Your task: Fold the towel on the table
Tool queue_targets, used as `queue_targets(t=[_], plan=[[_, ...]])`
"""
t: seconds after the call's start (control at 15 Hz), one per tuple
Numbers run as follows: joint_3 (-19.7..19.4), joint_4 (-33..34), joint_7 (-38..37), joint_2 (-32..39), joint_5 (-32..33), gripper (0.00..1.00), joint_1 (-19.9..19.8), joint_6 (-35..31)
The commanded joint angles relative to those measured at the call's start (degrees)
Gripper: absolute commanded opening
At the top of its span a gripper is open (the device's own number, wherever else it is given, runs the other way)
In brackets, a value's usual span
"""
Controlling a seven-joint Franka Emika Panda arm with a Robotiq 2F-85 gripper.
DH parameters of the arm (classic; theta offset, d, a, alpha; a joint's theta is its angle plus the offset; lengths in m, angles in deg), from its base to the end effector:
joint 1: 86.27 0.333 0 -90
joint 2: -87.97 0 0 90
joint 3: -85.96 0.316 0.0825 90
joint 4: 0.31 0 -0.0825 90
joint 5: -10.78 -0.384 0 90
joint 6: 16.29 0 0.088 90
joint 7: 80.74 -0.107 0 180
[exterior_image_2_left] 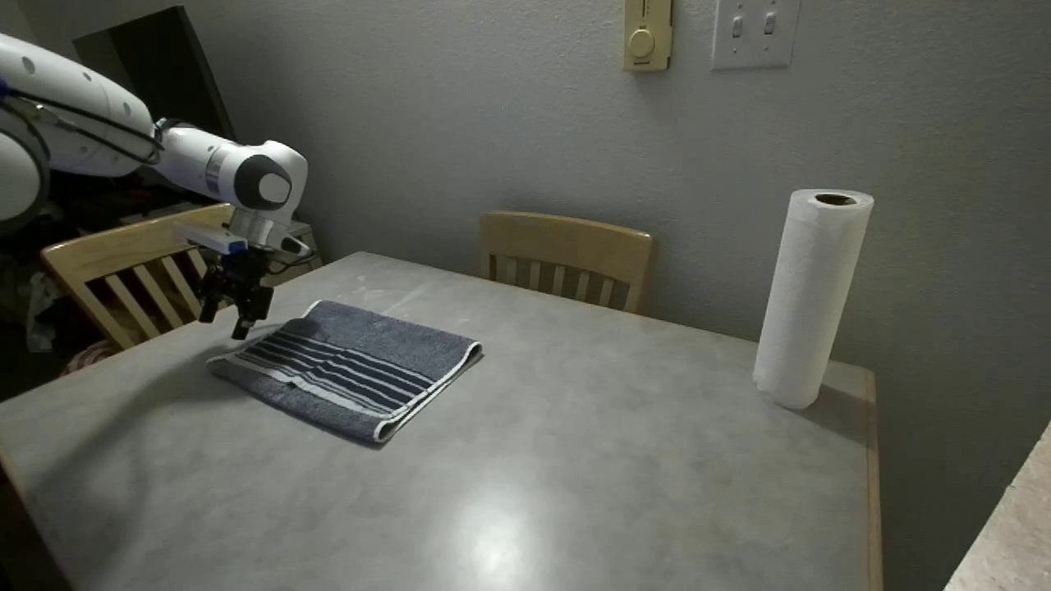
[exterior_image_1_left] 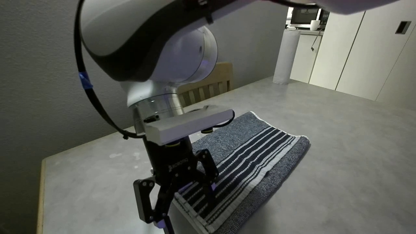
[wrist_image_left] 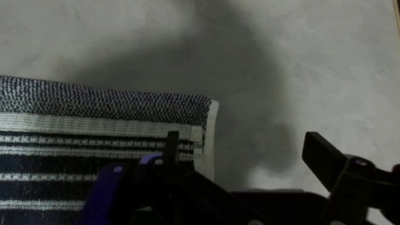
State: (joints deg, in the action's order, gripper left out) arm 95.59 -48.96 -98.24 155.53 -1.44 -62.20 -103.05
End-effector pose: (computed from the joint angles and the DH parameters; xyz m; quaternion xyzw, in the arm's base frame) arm 0.6224 0.3860 0.1571 -0.9476 -0.0837 0.3006 0.0682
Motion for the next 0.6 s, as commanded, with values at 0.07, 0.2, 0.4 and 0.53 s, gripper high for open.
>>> queue_targets(t=[0.07, 0.2, 0.4, 0.53], plan=[[-1.9, 7.5, -2.4, 3.4, 4.0, 1.0, 1.9, 4.8], [-2.2, 9.8, 0.0, 4.5, 6.1, 1.0, 2.4, 4.6], [-4.0, 10.6, 0.2, 4.9, 10.3, 1.0, 4.1, 1.8], [-4.5, 11.4, 1.0, 5.5, 12.2, 1.0, 4.5, 0.6]])
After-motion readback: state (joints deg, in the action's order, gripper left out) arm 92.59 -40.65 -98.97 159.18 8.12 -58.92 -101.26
